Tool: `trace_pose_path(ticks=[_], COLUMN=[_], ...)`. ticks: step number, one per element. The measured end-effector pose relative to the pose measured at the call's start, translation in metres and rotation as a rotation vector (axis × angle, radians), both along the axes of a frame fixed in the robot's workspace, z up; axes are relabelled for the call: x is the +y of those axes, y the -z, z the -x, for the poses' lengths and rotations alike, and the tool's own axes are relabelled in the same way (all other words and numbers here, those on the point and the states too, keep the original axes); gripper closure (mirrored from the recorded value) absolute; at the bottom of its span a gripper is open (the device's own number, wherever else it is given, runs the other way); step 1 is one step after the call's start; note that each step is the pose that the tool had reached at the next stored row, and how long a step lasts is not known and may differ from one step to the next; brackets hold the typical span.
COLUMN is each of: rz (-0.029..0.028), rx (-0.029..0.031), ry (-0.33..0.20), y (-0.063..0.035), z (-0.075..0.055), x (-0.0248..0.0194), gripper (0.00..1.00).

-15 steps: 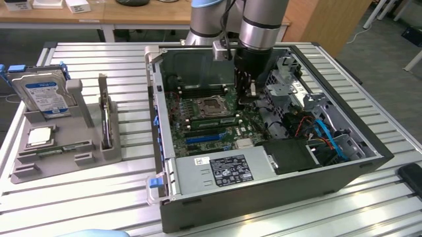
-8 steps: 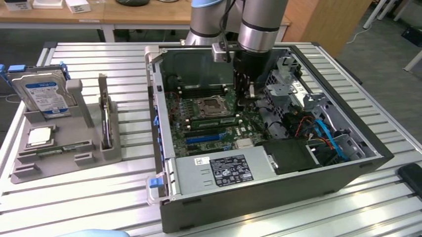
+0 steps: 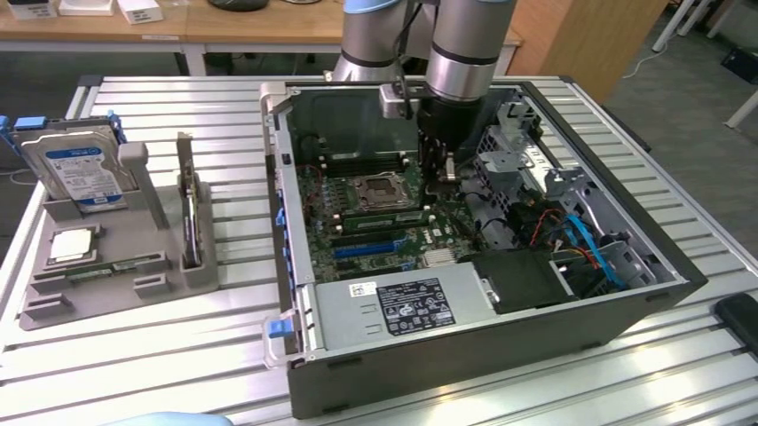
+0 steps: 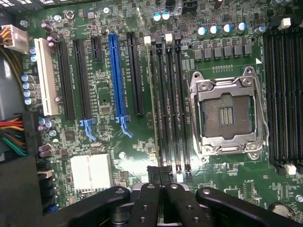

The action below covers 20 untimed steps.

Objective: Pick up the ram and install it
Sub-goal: 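Press down the ram until it locks into place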

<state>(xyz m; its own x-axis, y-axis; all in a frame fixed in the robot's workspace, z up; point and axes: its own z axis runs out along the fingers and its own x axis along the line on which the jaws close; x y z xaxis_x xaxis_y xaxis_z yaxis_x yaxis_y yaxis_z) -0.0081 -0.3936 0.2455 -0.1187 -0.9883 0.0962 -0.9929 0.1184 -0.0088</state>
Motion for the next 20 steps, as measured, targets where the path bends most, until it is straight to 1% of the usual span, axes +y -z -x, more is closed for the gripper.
trace_pose_path(ticks=[20], rz=[-0.0001], rx=[-0.0011], ry=[-0.001], y=[0.0115], z=[0.0], x=[0.0], gripper=[0.9])
